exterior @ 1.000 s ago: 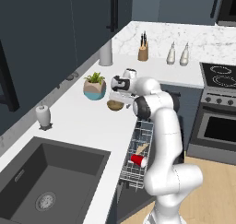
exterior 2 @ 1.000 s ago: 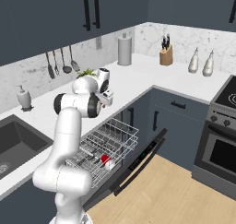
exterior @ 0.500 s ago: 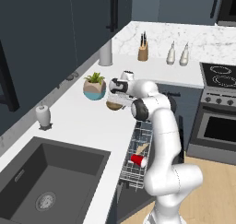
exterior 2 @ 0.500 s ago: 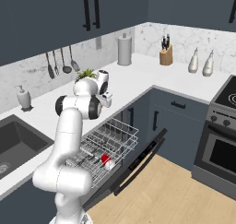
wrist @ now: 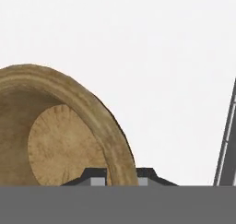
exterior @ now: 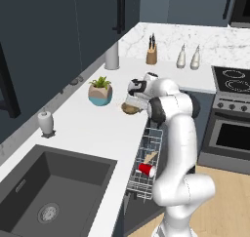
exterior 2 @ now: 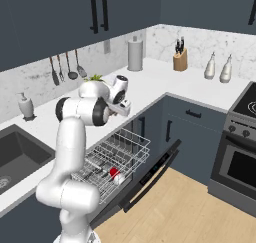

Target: Pick up the cup and bowl from the counter, place them in the dishwasher, and close the dishwasher door.

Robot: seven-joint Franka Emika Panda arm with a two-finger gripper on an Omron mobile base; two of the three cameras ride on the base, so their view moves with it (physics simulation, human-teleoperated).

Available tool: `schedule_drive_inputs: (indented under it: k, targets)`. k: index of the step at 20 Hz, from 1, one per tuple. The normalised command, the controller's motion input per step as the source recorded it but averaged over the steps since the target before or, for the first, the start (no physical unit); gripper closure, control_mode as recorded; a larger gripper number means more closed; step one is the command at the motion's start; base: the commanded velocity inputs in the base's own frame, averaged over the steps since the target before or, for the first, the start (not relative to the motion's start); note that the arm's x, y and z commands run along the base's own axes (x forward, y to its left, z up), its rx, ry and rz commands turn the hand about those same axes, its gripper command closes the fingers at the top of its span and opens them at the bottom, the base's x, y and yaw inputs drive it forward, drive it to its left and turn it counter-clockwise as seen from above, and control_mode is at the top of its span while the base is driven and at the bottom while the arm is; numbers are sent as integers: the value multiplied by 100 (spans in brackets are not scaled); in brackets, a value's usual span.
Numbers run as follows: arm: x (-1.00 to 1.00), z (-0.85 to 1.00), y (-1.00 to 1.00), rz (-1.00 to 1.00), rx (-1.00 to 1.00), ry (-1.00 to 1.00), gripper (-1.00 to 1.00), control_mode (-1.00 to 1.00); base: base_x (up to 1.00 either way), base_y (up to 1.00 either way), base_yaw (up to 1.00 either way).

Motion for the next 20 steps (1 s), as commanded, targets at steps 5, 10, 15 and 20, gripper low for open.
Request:
schedule_drive_inputs:
  k: [5, 10, 15, 20]
  targets:
    - [-100, -1, -100, 3, 11, -22, 100, -100, 0, 0, 0]
    - [-84, -29, -93, 9, 8, -11, 100, -100, 0, 0, 0]
    - [-30, -88, -53, 9, 20, -4, 100, -100, 0, 0, 0]
    - [2, -93, -19, 6, 22, -1, 100, -100, 0, 0, 0]
